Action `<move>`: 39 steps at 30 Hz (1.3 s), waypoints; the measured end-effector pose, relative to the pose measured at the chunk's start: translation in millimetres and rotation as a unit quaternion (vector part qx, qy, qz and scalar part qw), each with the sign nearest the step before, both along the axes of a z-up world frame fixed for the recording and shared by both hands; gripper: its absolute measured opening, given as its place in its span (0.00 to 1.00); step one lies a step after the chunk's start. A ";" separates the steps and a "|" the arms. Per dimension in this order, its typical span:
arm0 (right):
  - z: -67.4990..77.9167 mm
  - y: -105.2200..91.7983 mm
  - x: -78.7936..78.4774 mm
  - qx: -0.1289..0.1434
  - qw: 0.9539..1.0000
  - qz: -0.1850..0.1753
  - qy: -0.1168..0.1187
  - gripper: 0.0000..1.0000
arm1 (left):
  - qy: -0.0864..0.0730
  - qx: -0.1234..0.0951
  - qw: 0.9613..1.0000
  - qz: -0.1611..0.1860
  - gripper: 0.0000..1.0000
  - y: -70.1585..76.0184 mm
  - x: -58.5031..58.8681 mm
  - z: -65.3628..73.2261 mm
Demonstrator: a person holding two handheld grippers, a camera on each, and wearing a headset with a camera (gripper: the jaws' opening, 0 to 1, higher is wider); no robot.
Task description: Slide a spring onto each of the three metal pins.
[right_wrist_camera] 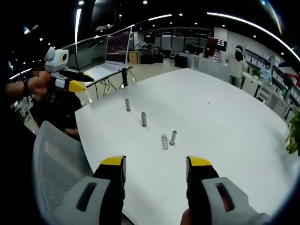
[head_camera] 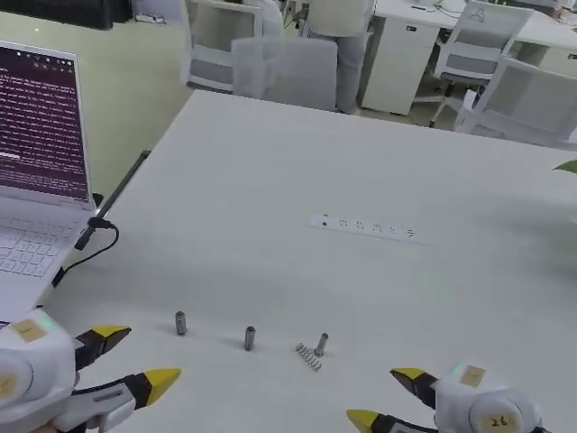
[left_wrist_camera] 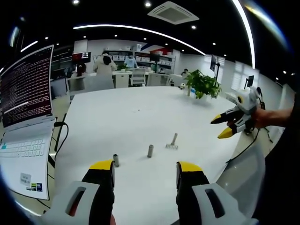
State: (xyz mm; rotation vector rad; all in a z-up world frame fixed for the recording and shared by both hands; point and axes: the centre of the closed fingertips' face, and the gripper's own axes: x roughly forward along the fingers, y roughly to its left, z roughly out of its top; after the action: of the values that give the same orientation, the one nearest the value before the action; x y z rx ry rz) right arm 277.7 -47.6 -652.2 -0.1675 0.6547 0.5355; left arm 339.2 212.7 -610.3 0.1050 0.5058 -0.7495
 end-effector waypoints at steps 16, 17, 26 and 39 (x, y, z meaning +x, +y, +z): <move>-2.2 -25.8 -14.6 0.006 0.999 -0.043 0.004 0.51 | 0.000 0.001 0.999 -0.052 0.48 -41.4 6.9 2.1; -2.1 -26.7 -15.4 0.007 0.999 -0.045 0.004 0.52 | -0.001 0.003 0.998 -0.058 0.48 -45.8 7.5 2.8; -1.8 -33.7 -18.3 0.009 0.998 -0.055 0.007 0.54 | -0.004 0.025 0.993 -0.118 0.48 -80.0 8.3 -1.9; -0.6 -39.7 -21.8 0.008 0.998 -0.063 0.012 0.56 | -0.004 0.070 0.974 -0.214 0.49 -127.5 12.2 -21.7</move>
State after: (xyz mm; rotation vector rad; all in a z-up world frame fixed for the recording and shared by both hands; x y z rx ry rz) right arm 255.8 -87.3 -652.8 -0.1034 0.6797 0.4219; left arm 351.5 85.2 -632.0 0.3562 0.5343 -1.1335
